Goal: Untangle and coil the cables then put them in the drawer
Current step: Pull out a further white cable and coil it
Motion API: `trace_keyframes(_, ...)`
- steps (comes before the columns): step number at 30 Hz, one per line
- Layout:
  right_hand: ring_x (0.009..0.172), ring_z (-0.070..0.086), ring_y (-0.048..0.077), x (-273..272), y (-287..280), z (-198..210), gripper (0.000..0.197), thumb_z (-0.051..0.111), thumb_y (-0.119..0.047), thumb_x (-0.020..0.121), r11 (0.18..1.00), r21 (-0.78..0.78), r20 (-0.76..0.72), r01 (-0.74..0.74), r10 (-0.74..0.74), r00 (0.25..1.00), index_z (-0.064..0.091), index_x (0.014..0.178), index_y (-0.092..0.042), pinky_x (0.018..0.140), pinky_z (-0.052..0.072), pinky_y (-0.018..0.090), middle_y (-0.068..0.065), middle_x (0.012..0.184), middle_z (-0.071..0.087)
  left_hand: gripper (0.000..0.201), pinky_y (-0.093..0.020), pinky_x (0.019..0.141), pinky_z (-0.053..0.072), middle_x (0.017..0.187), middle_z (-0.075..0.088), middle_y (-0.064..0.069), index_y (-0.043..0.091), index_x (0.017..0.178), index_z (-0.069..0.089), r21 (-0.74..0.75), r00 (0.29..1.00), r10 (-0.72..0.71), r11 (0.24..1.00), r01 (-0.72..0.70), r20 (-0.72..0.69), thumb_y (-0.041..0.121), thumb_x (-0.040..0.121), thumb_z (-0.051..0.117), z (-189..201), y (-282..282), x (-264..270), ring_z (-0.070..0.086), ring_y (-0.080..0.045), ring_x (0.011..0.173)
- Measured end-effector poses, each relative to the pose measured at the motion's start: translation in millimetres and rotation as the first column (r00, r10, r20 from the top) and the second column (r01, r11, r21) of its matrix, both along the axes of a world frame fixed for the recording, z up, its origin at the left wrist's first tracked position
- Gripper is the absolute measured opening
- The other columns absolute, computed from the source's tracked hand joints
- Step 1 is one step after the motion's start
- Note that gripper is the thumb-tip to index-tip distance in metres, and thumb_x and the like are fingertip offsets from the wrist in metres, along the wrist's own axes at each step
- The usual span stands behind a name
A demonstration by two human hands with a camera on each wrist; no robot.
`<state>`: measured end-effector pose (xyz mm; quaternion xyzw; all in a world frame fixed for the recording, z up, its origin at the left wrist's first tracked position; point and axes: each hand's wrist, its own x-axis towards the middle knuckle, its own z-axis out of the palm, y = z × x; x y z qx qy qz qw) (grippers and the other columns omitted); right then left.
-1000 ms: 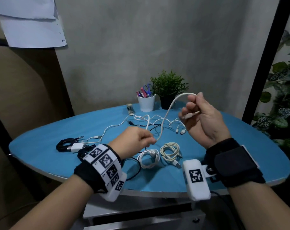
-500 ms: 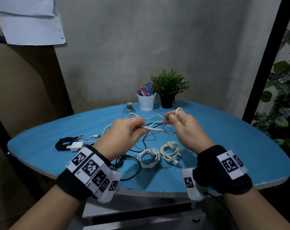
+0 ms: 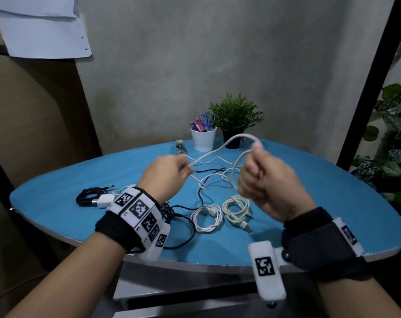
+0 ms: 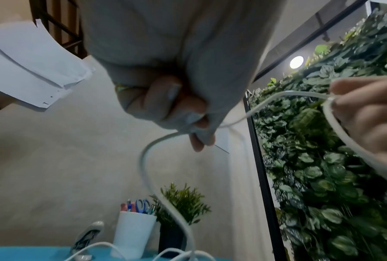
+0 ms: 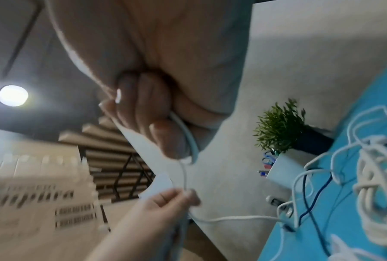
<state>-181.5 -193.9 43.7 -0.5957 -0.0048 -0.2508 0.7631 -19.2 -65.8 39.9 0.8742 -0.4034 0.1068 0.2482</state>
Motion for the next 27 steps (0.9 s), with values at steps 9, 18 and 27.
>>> trace_keyframes(9,0.117,0.058,0.020,11,-25,11,0.034,0.032,-0.028,0.102,0.865,0.494,0.249,0.087,-0.236,0.939,0.055,0.082,-0.013,0.094,0.051,0.035,0.010,0.123,0.063,0.019,-0.031,0.065,0.057,0.074,0.067,-0.005,0.025,0.081,0.054,0.058,0.779,-0.379,0.883,0.466,-0.499,0.018,0.096,0.046,-35,-10,-41,0.066,-0.019,0.063)
trace_keyframes(18,0.080,0.064,0.006,21,-20,-19,0.026,0.039,-0.020,0.100,0.707,-0.645,-0.160,0.290,-0.496,0.853,0.060,0.090,-0.011,0.076,0.046,0.025,0.001,0.087,0.068,0.006,-0.031,0.059,0.040,0.065,0.054,0.003,0.019,0.094,0.053,-0.144,0.949,-0.306,0.939,0.313,0.073,0.024,0.094,0.048,-8,-9,-34,0.048,-0.019,0.062)
trace_keyframes(27,0.044,0.030,0.011,17,-9,-17,0.044,0.052,-0.044,0.091,0.699,-0.715,-0.309,-0.008,-0.306,0.900,0.045,0.055,-0.019,0.048,0.027,0.025,-0.007,0.048,0.034,0.014,-0.036,0.060,0.036,0.090,0.060,-0.007,0.017,0.098,0.052,-0.048,0.962,-0.018,0.998,0.032,0.271,0.024,0.096,0.040,13,-19,3,0.052,-0.033,0.079)
